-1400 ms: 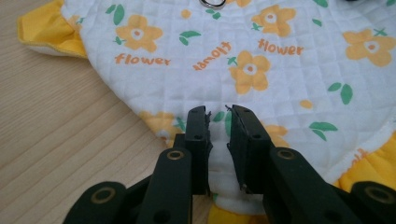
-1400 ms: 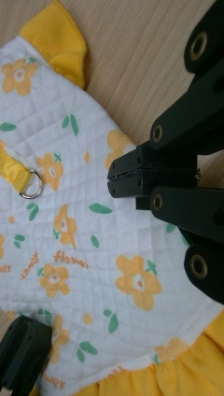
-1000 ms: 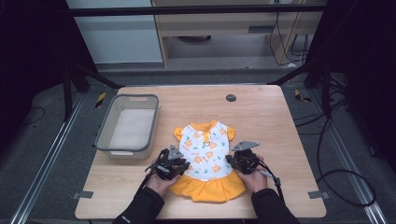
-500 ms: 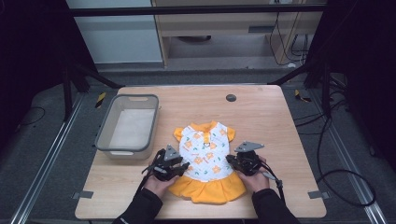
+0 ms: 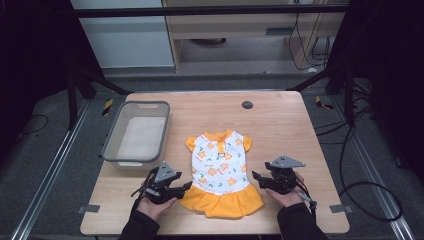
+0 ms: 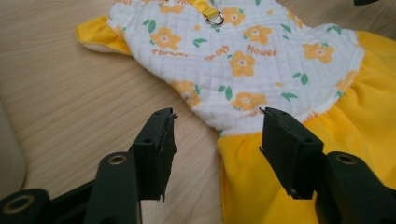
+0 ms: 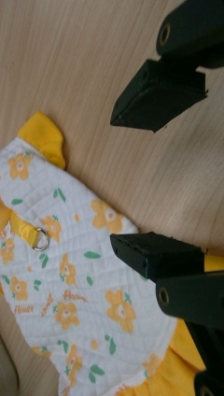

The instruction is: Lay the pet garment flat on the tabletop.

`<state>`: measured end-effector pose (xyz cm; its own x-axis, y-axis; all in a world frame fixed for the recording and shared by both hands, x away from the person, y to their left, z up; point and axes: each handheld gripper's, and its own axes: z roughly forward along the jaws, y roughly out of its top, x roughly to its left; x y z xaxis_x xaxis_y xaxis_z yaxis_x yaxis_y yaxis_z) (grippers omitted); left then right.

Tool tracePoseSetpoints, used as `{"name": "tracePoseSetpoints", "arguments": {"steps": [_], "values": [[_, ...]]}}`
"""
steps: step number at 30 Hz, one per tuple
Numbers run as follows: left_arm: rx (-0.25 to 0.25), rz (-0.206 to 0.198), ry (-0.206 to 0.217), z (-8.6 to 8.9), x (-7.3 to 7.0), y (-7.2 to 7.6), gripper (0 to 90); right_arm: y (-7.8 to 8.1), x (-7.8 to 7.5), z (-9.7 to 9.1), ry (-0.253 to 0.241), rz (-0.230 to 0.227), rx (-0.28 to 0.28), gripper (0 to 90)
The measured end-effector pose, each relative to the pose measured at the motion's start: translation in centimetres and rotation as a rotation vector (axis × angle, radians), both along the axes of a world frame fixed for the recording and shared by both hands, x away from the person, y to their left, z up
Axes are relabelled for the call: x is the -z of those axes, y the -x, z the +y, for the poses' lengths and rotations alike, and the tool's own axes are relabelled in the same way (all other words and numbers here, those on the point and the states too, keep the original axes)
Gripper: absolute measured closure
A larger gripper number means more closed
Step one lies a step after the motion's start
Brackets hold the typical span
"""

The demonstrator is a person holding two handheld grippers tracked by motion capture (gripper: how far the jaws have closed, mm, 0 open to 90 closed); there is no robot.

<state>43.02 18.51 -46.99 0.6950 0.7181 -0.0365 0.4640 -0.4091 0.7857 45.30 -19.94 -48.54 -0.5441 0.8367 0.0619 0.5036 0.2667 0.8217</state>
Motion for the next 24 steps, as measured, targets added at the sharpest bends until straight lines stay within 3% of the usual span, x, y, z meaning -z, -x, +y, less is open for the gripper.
{"name": "tracePoseSetpoints", "arguments": {"steps": [9, 11, 24], "values": [[-0.004, -0.020, -0.017, 2.4, 0.0, 1.8, 34.1, 1.2, 0.2, -1.9, -0.020, -0.013, 0.066, 20.5], [-0.015, -0.024, -0.018, 2.9, 0.0, 1.9, 32.7, 1.5, 0.3, -2.3, -0.033, 0.004, 0.078, 18.2], [-0.086, -0.014, -0.015, 6.6, 0.4, 2.3, 25.9, 2.7, 0.5, -4.7, -0.022, -0.013, 0.147, 14.6]]}}
